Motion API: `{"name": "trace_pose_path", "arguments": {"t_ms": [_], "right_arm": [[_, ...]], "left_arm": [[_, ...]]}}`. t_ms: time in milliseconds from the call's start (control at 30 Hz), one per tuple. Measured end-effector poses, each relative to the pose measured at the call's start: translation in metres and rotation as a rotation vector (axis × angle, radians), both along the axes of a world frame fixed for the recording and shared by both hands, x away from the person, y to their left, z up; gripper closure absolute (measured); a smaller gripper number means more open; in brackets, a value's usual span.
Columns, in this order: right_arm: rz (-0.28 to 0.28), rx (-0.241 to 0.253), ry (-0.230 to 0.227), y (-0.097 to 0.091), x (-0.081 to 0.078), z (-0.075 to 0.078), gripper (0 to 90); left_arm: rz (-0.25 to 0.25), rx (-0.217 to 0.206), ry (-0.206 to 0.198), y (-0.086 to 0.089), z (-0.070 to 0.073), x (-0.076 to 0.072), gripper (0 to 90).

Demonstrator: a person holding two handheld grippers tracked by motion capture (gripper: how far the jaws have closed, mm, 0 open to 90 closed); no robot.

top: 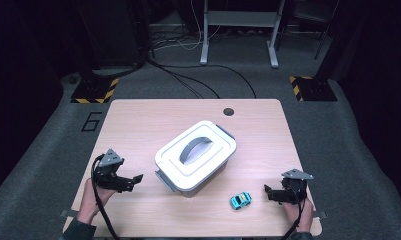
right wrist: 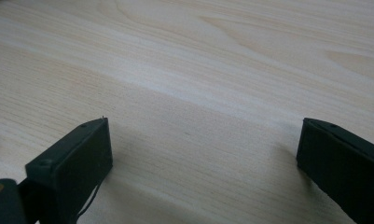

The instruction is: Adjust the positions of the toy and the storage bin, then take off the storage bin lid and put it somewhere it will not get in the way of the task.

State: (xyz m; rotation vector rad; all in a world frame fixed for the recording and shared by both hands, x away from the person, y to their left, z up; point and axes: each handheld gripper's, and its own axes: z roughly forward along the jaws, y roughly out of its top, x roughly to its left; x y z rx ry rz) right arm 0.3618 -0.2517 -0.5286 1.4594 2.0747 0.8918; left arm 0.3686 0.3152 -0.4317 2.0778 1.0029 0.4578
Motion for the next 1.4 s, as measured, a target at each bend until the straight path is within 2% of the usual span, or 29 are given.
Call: {"name": "trace_pose_path", "arguments": {"t_ms": [33,67,367,567,700,1167,1267,1400], "right_arm": [[0.0,0.0,0.0,0.0,0.0,0.0,2.7],[0.001,0.0,0.0,0.0,0.0,0.0,2.7],[0.001,0.0,-0.001,0.0,0.0,0.0,3.1],[0.005,-0.005,-0.001,-0.001,0.0,0.0,3.1],[0.001,0.0,-0.001,0.0,0.0,0.0,3.1],[0.002,-0.001,-0.001,0.0,0.0,0.0,3.1],[0.001,0.0,-0.001,0.0,0.0,0.0,3.1],[0.001,0.0,-0.001,0.0,0.0,0.0,3.1]], "left_arm": [[0.0,0.0,0.0,0.0,0.0,0.0,2.9],[-0.013,0.0,-0.009,-0.004,0.007,0.001,2.8],[-0.071,0.012,-0.04,-0.029,0.036,0.009,2.1],[-0.101,0.026,-0.045,-0.045,0.048,0.014,1.1],[-0.138,0.05,-0.056,-0.06,0.058,0.017,0.7],[-0.187,0.057,-0.054,-0.096,0.07,0.028,0.1],[-0.205,0.048,-0.058,-0.112,0.072,0.032,0.1],[-0.228,0.058,-0.059,-0.13,0.075,0.036,0.1]]}}
